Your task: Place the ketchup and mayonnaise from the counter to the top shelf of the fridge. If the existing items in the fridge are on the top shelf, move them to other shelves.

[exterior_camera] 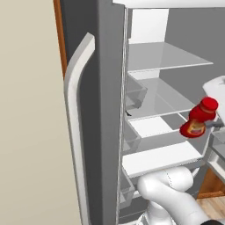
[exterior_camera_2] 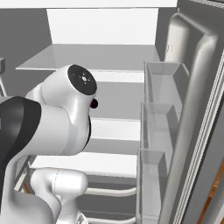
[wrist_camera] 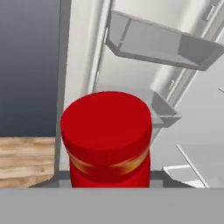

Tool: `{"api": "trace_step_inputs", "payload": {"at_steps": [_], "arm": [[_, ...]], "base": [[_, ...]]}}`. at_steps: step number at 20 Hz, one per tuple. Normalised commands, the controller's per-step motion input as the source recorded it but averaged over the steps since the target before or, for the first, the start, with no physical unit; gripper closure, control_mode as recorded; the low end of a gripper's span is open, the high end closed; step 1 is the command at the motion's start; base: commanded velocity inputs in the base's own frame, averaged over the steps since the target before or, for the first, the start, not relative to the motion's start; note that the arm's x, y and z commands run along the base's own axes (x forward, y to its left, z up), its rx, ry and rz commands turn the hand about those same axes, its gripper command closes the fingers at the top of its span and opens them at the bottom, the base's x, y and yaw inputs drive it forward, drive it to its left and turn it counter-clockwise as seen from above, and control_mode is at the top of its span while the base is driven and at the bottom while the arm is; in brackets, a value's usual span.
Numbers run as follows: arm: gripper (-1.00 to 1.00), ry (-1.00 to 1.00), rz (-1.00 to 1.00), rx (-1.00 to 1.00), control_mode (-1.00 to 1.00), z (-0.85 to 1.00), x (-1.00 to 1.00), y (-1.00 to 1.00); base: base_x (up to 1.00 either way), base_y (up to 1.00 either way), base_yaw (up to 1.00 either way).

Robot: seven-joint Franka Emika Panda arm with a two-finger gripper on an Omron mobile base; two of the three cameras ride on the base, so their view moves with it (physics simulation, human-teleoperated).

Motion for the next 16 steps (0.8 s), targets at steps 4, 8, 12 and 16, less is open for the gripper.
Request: {"api": "trace_step_inputs", "payload": {"at_steps": [4, 8, 12, 16], "arm": [[1.00, 0.00, -0.29, 0.25, -1.00, 0.49, 0.06, -0.01], [1.00, 0.00, -0.33, 0.20, -1.00, 0.51, 0.40, -0.02], [1.00, 0.00, -0.36, 0.14, -1.00, 0.33, 0.72, -0.06], [1.00, 0.00, -0.36, 0.10, -1.00, 0.33, 0.96, -0.06]], "base": [[0.00, 0.00, 0.00], [0.00, 0.00, 0.00], [0.00, 0.00, 0.00], [0.00, 0.00, 0.00]]}}
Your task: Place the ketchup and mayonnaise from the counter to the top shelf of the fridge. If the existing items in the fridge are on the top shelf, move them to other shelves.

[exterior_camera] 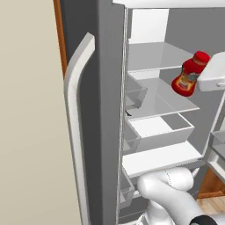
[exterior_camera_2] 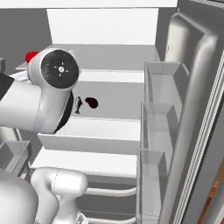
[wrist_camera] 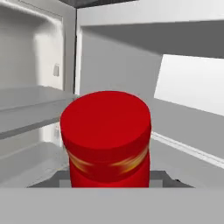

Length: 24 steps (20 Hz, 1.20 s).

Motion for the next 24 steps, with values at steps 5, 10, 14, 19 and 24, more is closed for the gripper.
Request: {"api": "trace_step_inputs", "payload": {"at_steps": [5, 10, 14, 19, 24], "arm": [[1.00, 0.00, -0.34, 0.07, -1.00, 0.27, 0.99, -0.24], [1.00, 0.00, -0.26, 0.02, -1.00, 0.05, 0.93, -0.28], [1.00, 0.10, -0.08, 0.00, -1.00, 0.00, 0.88, -0.35], [1.00, 0.06, -0.02, 0.02, -1.00, 0.00, 0.89, -0.35], [1.00, 0.10, 0.00, 0.00, -1.00, 0.00, 0.92, -0.17]], "base": [[0.00, 0.00, 0.00], [0.00, 0.00, 0.00], [0.00, 0.00, 0.00], [0.00, 0.00, 0.00], [0.00, 0.00, 0.00]]}}
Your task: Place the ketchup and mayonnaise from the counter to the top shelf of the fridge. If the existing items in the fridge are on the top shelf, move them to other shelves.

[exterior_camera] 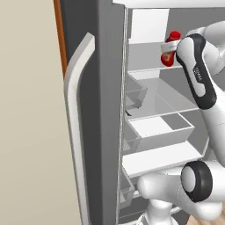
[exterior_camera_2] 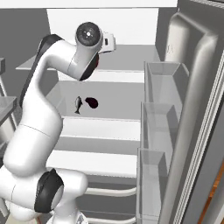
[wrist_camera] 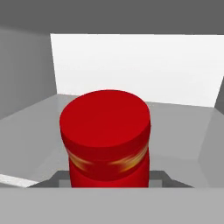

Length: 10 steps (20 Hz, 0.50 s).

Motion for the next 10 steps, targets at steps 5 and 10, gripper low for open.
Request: {"api": "trace_step_inputs", "payload": {"at_steps": [5, 10], "arm": [[1.00, 0.06, 0.00, 0.00, -1.00, 0.00, 0.87, -0.02], [1.00, 0.05, 0.00, 0.02, -1.00, -0.01, 0.80, -0.03]], "base": [[0.00, 0.00, 0.00], [0.00, 0.00, 0.00]]}}
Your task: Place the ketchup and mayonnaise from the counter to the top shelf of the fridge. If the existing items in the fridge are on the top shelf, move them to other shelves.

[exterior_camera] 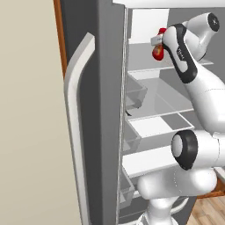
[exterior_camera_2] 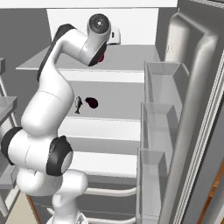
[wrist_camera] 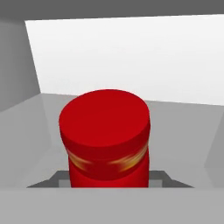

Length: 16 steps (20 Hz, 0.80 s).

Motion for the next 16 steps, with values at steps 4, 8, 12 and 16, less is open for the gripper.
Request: {"api": "trace_step_inputs", "payload": {"at_steps": [4, 8, 12, 16], "arm": [[1.00, 0.05, 0.00, 0.03, -1.00, -0.25, 0.58, -0.13], [1.00, 0.03, 0.00, 0.01, -1.00, -0.27, 0.45, -0.08], [1.00, 0.00, 0.00, 0.00, -1.00, -0.19, 0.34, -0.01], [1.00, 0.00, 0.00, 0.00, -1.00, -0.03, 0.19, 0.00]], "base": [[0.00, 0.00, 0.00], [0.00, 0.00, 0.00], [0.00, 0.00, 0.00], [0.00, 0.00, 0.00]]}}
